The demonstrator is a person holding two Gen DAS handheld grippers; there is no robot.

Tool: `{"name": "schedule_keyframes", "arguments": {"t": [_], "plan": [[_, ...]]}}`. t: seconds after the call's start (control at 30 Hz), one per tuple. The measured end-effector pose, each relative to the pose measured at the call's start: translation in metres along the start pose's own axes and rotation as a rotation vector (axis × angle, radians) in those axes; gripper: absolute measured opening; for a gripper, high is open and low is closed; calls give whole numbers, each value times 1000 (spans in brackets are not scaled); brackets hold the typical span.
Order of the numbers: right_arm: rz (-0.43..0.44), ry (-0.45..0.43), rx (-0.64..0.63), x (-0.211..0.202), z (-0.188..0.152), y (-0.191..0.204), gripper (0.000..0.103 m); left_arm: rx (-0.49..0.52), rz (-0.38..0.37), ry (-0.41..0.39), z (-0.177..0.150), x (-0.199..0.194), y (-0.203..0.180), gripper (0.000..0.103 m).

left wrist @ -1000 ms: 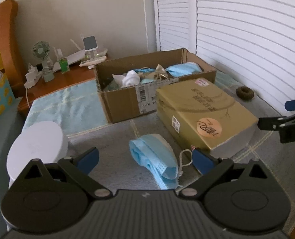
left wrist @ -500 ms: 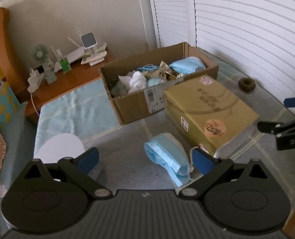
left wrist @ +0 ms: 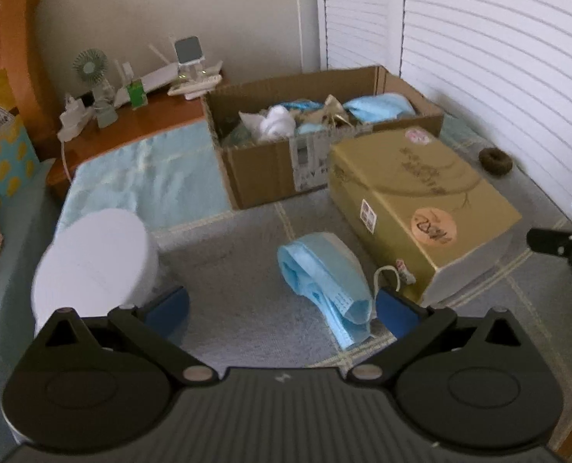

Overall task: Organize soft objects
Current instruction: 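Lower the left gripper onto the blue face mask and close on it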

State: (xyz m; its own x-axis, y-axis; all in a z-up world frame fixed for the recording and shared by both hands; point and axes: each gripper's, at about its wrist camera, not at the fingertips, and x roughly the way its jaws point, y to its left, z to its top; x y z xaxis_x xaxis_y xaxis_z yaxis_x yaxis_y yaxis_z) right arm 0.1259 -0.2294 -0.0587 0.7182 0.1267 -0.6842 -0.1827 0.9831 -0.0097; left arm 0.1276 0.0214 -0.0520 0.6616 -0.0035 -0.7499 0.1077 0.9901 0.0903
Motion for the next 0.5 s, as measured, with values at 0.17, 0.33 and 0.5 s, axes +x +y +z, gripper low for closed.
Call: {"name": "schedule_keyframes", "arguments": {"t": [0.17, 0.33, 0.5], "plan": [[-8, 5, 9, 2, 0, -2, 103, 14, -15, -21, -3, 7, -5, 102], [-12, 7, 2, 3, 0, -1, 103, 6, -37, -29, -6, 14, -8, 102], [-22, 20, -13, 7, -1, 1, 103, 17, -39, -36, -8, 22, -13, 102]]}}
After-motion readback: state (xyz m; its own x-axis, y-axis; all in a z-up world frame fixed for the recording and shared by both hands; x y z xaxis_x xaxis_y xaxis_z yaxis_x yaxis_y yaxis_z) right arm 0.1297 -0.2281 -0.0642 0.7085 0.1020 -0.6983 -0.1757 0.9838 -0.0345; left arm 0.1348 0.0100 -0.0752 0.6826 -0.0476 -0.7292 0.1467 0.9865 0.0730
